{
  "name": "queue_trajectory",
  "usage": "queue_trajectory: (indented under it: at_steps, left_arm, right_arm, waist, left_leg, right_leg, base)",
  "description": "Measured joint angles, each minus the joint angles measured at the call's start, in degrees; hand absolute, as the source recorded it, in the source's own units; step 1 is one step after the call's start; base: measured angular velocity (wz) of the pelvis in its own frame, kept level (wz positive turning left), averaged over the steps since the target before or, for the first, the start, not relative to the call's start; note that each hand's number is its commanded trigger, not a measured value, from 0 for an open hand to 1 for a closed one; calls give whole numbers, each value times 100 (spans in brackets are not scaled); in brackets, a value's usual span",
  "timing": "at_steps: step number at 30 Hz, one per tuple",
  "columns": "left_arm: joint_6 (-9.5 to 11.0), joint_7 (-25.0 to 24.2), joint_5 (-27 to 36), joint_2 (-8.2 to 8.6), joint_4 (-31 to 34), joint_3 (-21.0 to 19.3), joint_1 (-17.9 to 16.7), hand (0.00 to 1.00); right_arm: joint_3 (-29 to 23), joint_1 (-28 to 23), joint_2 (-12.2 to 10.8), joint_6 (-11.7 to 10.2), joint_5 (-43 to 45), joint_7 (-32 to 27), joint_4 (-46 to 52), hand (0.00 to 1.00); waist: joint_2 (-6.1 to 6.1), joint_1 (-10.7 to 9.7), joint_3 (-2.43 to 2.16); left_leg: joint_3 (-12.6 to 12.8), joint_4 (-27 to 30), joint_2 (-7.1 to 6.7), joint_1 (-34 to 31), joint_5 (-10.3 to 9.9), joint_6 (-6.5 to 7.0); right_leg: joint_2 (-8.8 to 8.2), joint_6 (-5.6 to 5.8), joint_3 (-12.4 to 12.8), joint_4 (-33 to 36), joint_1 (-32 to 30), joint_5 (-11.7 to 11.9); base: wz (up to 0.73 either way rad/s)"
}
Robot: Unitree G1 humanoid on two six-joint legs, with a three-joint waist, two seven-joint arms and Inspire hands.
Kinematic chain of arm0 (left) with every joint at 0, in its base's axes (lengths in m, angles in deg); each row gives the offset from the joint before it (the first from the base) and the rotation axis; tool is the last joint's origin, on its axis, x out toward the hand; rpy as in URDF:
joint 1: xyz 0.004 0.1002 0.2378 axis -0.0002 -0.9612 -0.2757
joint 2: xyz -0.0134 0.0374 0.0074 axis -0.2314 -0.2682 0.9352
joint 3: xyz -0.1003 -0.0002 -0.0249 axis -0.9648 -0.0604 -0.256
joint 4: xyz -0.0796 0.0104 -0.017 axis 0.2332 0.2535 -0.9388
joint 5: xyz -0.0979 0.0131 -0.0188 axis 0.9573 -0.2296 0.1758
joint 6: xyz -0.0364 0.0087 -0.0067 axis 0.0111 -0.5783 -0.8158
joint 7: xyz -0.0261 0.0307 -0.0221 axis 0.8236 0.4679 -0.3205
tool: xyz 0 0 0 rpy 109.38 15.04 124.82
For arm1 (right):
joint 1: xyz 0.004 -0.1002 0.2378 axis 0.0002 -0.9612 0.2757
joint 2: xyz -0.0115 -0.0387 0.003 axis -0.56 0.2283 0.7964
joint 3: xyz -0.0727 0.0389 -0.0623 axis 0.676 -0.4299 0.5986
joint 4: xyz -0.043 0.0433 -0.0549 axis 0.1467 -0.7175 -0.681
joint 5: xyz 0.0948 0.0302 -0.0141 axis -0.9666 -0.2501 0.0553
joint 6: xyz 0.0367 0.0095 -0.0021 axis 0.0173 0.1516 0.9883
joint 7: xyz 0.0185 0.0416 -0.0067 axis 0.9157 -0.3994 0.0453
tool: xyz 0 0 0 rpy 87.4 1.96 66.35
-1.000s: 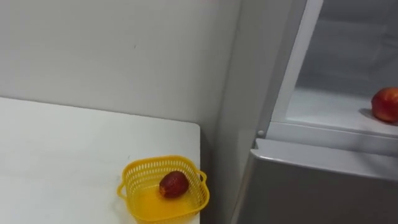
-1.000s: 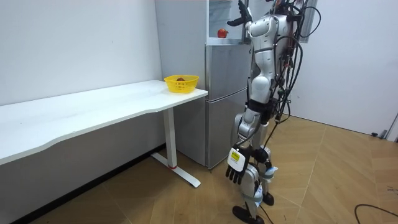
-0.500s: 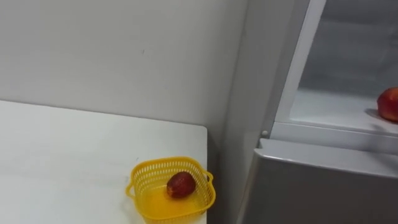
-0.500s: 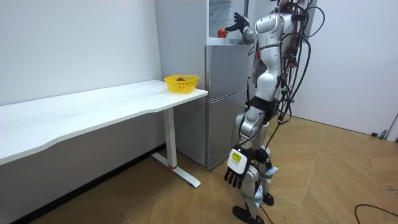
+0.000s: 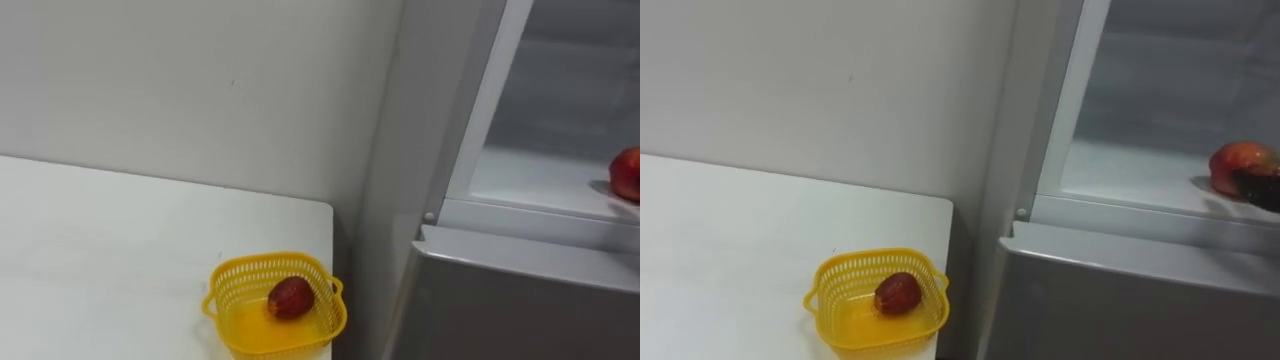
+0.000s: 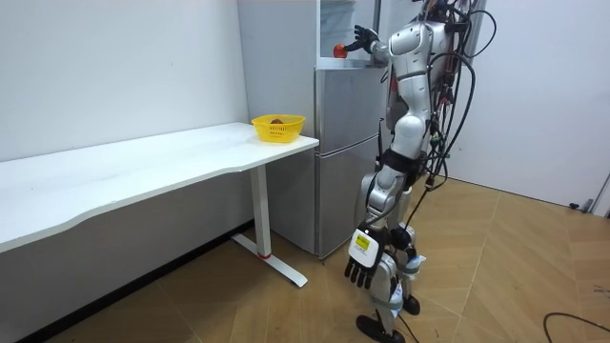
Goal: Retrieve from the upper fridge
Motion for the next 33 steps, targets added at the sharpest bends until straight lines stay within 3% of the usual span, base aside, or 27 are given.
queue_trajectory:
  at_steps: [14, 21, 22, 30, 31, 32, 33]
  left_arm:
    - [-51, -23, -65, -38, 17, -90, 12, 0]
    - [-112, -39, -64, -39, 8, -111, -10, 0]
    - [-149, -41, -64, -39, 11, -111, -11, 0]
    - [-233, -88, -106, -39, -3, -110, -20, 0]
    - [-253, -88, -106, -39, -2, -110, -20, 0]
    - [-261, -88, -106, -39, -2, -110, -19, 0]
    - [-269, -89, -108, -39, -2, -110, -21, 0]
  right_arm:
    - [250, 24, 9, 0, -365, 503, -191, 0]
    - [250, 28, 57, -10, -431, 585, -383, 0]
    - [250, 28, 60, -10, -428, 590, -401, 0]
    - [251, 31, 93, -14, -424, 639, -644, 0]
    - [251, 30, 93, -14, -423, 640, -681, 37]
    - [251, 31, 93, -14, -423, 641, -698, 60]
    - [252, 31, 93, -13, -424, 644, -719, 67]
  waist:
    - [30, 29, -2]
    - [107, 154, -16]
    - [106, 163, -34]
    - [102, 282, -20]
    - [98, 295, -18]
    - [95, 299, -17]
    - [89, 302, -16]
  left_leg:
    - [-151, 87, -6, -165, 1, -2]
    - [-176, 79, -4, -165, 1, -2]
    - [-176, 78, -3, -162, 1, -2]
    - [-166, 79, -4, -93, 0, -3]
    - [-173, 75, -4, -78, 0, -3]
    - [-175, 70, -4, -72, -1, -3]
    - [-177, 46, -5, -72, -1, -3]
  right_leg:
    - [-21, -1, -163, -13, -83, 0]
    - [-21, -1, -187, -19, -71, 1]
    - [-21, -1, -188, -17, -66, 1]
    - [-20, -1, -190, -17, 8, 1]
    - [-20, -1, -192, -17, 26, 1]
    - [-21, -1, -194, -17, 33, 1]
    - [-23, -1, -205, -15, 36, 1]
  base:
    - [5]
    - [0]
    - [0]
    - [0]
    - [0]
    - [0]
    - [0]
